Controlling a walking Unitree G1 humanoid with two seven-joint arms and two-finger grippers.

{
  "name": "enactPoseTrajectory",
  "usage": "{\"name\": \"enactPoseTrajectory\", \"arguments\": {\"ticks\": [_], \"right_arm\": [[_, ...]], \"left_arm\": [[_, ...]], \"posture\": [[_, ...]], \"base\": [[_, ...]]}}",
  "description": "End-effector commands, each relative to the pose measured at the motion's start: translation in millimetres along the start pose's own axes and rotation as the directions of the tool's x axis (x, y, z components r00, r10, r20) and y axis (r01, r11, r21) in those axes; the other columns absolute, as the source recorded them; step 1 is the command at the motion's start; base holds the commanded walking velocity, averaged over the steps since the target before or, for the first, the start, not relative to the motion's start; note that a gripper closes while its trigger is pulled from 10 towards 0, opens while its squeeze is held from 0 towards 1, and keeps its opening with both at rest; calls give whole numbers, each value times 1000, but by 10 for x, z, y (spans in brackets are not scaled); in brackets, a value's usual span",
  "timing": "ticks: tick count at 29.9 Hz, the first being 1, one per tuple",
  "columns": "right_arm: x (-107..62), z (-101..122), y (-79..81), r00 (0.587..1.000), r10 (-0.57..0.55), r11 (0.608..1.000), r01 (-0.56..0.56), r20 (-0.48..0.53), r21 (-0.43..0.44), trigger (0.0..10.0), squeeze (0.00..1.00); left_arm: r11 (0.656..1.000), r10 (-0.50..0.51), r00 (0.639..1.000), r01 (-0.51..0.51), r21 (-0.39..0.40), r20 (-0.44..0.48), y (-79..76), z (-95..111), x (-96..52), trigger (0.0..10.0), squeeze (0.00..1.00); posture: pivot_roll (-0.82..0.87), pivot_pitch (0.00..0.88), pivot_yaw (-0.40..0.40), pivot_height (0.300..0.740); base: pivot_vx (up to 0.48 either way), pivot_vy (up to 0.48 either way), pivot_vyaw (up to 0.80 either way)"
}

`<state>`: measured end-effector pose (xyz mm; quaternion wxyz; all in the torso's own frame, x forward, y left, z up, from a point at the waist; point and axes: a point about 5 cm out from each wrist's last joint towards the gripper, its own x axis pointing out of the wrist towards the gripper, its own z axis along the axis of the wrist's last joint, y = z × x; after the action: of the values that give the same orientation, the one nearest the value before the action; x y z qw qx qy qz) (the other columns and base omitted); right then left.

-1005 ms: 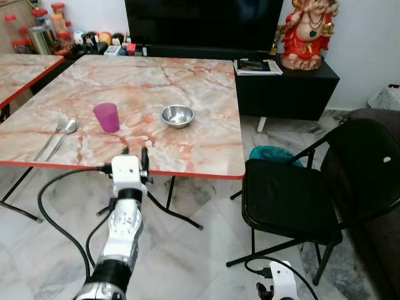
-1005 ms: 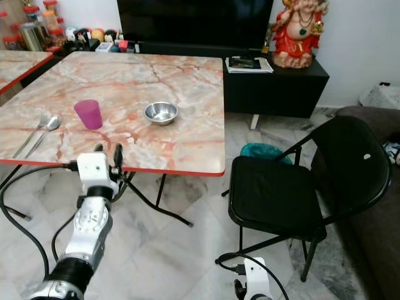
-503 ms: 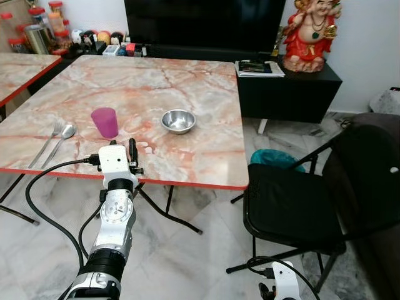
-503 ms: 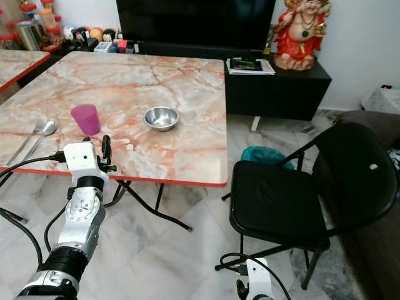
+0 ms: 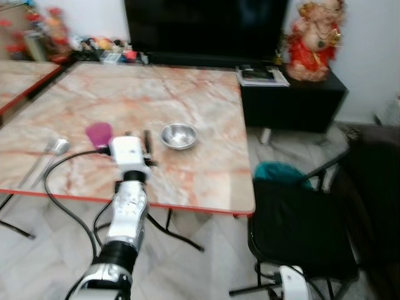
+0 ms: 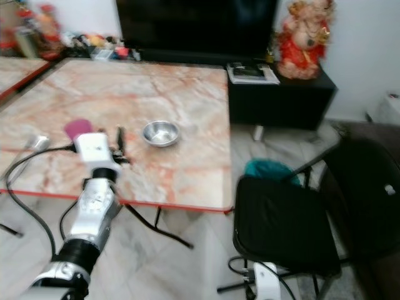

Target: Setting the table

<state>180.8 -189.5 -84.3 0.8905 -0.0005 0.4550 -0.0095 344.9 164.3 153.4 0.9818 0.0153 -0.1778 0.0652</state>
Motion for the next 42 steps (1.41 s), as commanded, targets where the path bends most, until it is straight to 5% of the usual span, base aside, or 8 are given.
{"name": "enactPoseTrajectory", "arguments": {"ticks": [1, 19, 27, 35, 36, 42], "right_arm": [[6, 0, 69, 1000, 17, 1000, -17, 4, 14, 10000, 0], [7, -15, 110, 1000, 29, 1000, -29, -2, 13, 10000, 0], [6, -24, 118, 999, 35, 999, -34, -6, 12, 10000, 0], [3, -33, 109, 999, 39, 999, -38, -10, 3, 10000, 0], [3, -31, 108, 999, 39, 999, -39, -10, 1, 10000, 0], [5, -13, 83, 999, 33, 999, -33, -4, 0, 10000, 0]], "left_arm": [[1000, 22, 999, -22, -4, -25, 63, -34, -15, 10000, 0], [998, -55, 998, 54, -38, -39, -45, 4, 35, 10000, 0], [963, -145, 984, 116, -242, -105, -190, 10, 84, 10000, 0], [940, -198, 972, 151, -307, -129, -242, 64, 113, 10000, 0], [933, -215, 967, 161, -323, -140, -260, 62, 113, 10000, 1000], [901, -307, 936, 228, -368, -173, -377, 117, 119, 10000, 1000]], "posture": [[-50, 0, -49, 740], [-48, 0, -48, 740], [-50, 0, -47, 740], [-45, 0, -59, 740], [-45, 0, -62, 740], [-48, 0, -70, 740]], "base": [[480, 0, 0], [458, 0, 0], [32, 0, 0], [0, 0, 0], [0, 0, 0], [0, 0, 0]]}}
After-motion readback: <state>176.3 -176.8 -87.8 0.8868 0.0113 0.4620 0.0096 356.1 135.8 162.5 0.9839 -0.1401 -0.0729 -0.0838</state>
